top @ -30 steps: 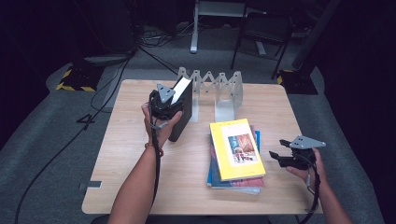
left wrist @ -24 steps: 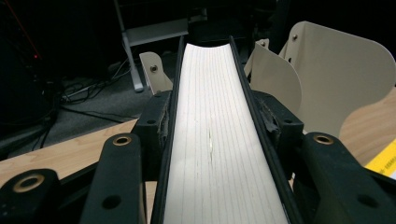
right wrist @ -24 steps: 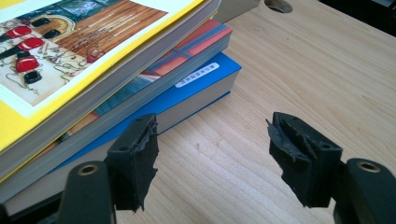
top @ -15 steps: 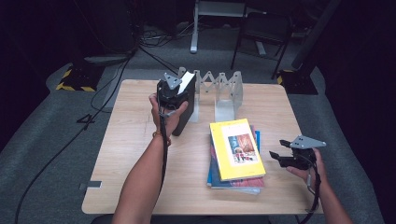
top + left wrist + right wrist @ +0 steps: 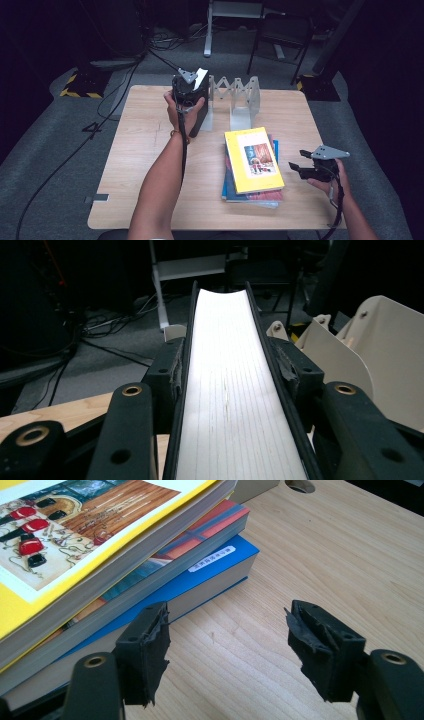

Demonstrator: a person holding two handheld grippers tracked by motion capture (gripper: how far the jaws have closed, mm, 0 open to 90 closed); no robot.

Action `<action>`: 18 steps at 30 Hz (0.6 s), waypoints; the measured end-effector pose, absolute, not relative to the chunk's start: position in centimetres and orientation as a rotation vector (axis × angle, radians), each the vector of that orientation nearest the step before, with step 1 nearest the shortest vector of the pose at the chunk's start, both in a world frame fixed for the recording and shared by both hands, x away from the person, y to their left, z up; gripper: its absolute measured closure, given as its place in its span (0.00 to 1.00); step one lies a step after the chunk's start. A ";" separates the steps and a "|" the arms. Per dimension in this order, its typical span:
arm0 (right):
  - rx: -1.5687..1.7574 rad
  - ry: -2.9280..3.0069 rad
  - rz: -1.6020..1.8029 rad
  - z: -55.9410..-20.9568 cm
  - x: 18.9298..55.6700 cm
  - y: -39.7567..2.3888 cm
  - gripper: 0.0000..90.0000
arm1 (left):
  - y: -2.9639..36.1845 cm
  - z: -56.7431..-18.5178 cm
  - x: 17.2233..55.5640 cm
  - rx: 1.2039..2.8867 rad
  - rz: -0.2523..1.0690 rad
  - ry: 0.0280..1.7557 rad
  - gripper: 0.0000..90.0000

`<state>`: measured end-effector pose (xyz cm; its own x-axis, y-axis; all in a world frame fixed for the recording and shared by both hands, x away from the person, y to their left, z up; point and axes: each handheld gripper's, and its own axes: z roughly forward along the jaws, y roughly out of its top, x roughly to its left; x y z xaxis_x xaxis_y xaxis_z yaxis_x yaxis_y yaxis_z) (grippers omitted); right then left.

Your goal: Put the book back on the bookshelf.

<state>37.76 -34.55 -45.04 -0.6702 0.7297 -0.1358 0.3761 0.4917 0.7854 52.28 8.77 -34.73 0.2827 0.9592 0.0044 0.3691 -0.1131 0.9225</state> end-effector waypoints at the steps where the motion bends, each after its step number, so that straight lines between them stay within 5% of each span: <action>1: 0.911 2.284 1.040 -45.0 37.7 -34.5 0.37 | 8.6 -35.0 52.6 1.652 0.830 1.247 0.59; 18: 0.901 2.276 1.029 -44.9 37.6 -34.5 0.38 | 8.6 -35.7 53.3 1.608 0.860 1.275 0.52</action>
